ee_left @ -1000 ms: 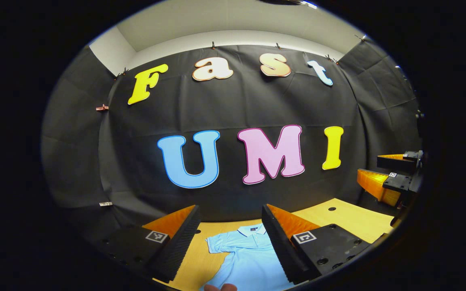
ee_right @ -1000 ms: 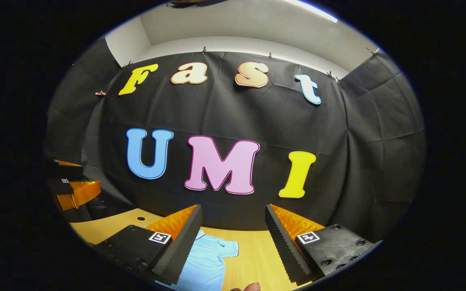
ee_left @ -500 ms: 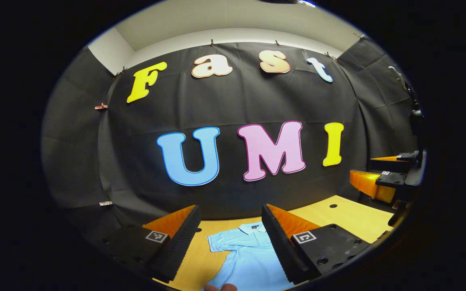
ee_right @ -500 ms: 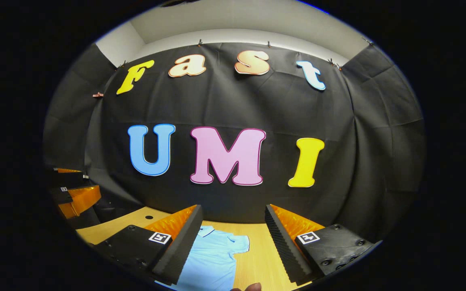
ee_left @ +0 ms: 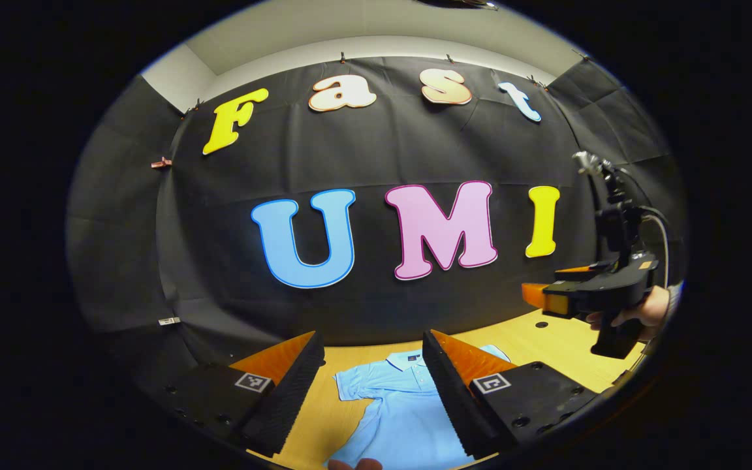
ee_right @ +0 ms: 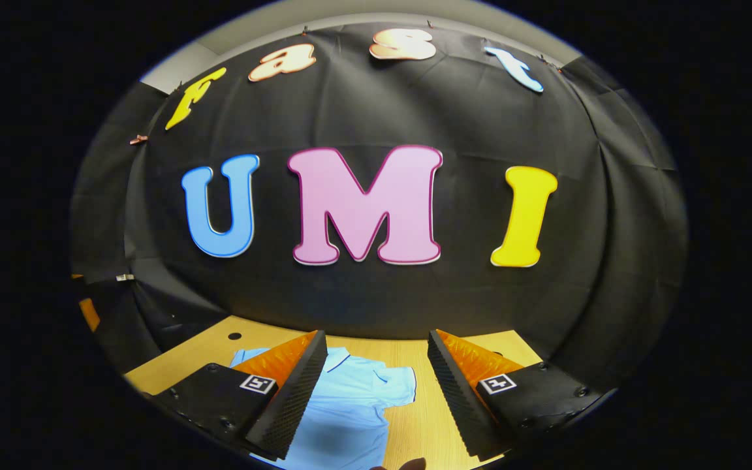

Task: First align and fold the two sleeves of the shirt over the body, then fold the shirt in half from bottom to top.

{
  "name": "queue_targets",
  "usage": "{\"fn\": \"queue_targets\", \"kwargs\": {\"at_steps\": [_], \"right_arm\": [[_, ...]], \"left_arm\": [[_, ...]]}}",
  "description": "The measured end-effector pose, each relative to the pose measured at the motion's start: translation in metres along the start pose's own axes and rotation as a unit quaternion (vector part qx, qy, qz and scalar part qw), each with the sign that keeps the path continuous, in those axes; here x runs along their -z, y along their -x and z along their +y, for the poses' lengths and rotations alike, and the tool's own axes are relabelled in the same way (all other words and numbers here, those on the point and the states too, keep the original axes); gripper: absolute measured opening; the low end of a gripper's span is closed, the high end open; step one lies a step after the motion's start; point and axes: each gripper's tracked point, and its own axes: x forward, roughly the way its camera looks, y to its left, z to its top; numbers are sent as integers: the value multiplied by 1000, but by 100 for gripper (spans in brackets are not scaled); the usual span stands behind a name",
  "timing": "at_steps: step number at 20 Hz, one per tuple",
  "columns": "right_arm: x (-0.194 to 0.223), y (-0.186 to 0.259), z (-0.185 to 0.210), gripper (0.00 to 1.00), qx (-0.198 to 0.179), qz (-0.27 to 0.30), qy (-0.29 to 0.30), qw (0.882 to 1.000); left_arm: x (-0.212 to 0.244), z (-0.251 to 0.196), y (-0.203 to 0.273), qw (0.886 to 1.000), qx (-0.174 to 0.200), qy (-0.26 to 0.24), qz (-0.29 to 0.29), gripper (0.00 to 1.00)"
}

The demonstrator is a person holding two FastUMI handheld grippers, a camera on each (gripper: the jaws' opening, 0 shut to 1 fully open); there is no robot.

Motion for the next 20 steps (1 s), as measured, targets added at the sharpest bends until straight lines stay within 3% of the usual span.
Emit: {"fn": "queue_targets", "kwargs": {"at_steps": [7,13,20], "right_arm": [[106,-104,-33,97,11,122,6,993],[207,-173,-54,97,34,227,-38,972],[278,-227,-74,98,61,286,-62,954]], "left_arm": [[13,7,-8,999,-30,-6,23,98],[35,6,-7,997,-47,-7,58,98],[55,10,-4,993,-74,-13,93,98]]}}
